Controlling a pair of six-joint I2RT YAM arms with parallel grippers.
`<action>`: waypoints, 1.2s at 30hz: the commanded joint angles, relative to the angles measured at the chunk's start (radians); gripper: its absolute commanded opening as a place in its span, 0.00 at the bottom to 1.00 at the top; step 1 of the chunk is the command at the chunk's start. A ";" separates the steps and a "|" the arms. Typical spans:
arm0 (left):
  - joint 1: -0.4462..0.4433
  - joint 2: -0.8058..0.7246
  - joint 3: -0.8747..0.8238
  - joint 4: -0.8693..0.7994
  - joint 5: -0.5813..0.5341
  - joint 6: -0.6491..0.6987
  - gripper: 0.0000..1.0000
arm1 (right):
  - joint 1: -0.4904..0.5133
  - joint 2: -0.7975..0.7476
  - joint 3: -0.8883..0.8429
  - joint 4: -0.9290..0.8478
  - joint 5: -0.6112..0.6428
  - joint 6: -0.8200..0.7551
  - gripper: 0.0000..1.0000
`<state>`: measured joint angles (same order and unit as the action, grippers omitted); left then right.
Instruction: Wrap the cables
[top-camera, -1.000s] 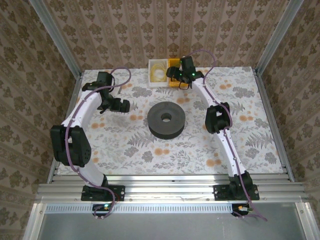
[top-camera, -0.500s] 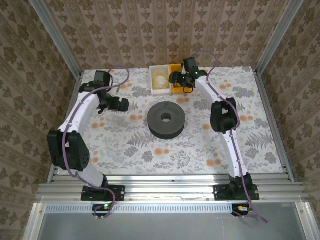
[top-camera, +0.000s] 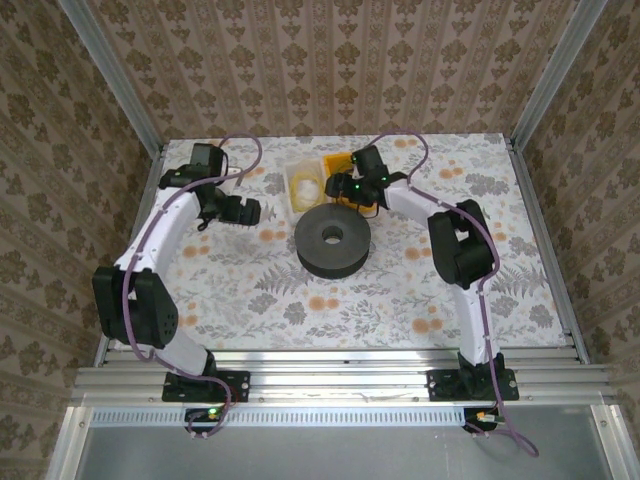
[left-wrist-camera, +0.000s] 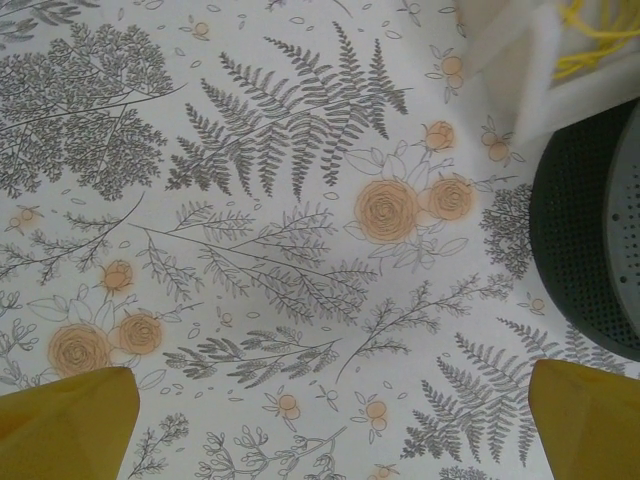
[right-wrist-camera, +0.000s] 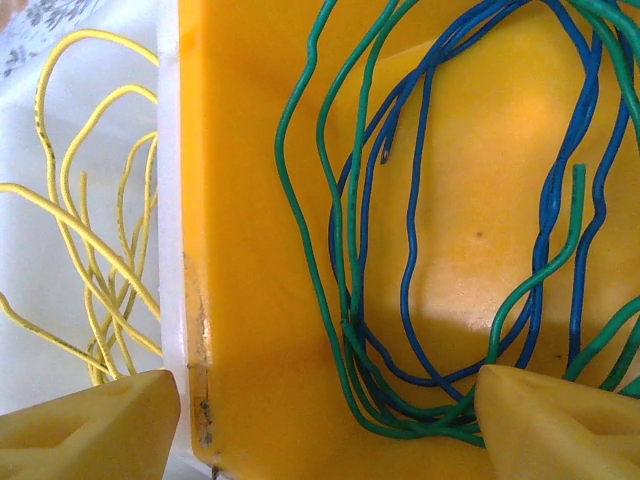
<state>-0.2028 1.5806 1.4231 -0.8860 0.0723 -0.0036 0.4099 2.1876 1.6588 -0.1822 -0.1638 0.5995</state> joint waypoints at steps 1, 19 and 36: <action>-0.004 -0.058 -0.005 -0.014 -0.004 -0.004 1.00 | 0.032 0.019 -0.065 -0.041 0.023 0.098 0.80; -0.010 -0.063 -0.007 -0.025 -0.009 -0.009 1.00 | 0.025 0.204 0.440 -0.238 0.073 0.096 0.80; -0.022 -0.049 0.033 -0.063 -0.036 -0.009 1.00 | -0.003 0.282 0.329 -0.028 -0.108 0.166 0.66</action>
<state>-0.2153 1.5269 1.4227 -0.9020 0.0521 -0.0040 0.4118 2.4676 2.0579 -0.2924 -0.2169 0.7120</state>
